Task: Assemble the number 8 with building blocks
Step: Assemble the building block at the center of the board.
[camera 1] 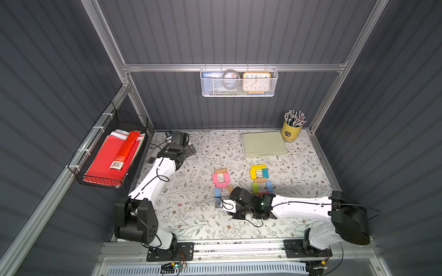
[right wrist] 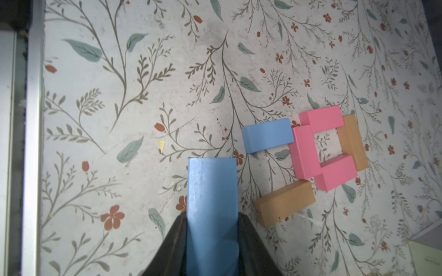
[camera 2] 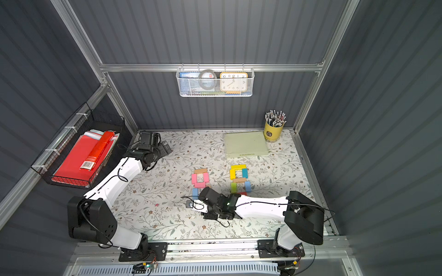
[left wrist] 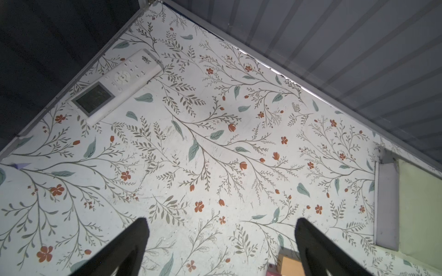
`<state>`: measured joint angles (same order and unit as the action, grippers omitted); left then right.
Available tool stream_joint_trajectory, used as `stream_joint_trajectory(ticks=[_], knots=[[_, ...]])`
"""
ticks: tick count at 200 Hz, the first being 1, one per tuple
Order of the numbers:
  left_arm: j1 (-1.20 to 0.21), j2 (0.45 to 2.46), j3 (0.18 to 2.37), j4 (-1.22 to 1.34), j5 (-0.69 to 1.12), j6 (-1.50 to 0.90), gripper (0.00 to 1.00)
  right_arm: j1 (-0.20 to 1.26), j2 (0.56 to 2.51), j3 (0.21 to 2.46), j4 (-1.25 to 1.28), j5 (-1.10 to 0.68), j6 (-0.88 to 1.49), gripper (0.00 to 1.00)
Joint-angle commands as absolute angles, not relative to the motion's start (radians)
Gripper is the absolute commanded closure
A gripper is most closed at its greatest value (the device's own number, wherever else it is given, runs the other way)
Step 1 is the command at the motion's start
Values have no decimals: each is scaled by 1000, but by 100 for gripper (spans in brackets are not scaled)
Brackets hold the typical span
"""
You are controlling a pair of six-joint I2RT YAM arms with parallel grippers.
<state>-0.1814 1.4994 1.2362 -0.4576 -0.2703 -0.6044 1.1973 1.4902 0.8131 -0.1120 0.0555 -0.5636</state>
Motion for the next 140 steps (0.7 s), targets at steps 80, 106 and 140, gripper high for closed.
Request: stream_joint_trajectory(ticks=[80,106,140], knots=[[-173,1426,1079,-232,-251,-568,1,1136,1630,831,5,29,-764,93],[-173,1414,1043,-188,-258,-551,1,1132,1663,833,37,22,-766,93],[-174,1405,1024,-166,-265,-548,1,1126,1708,847,55,28,-764,88]])
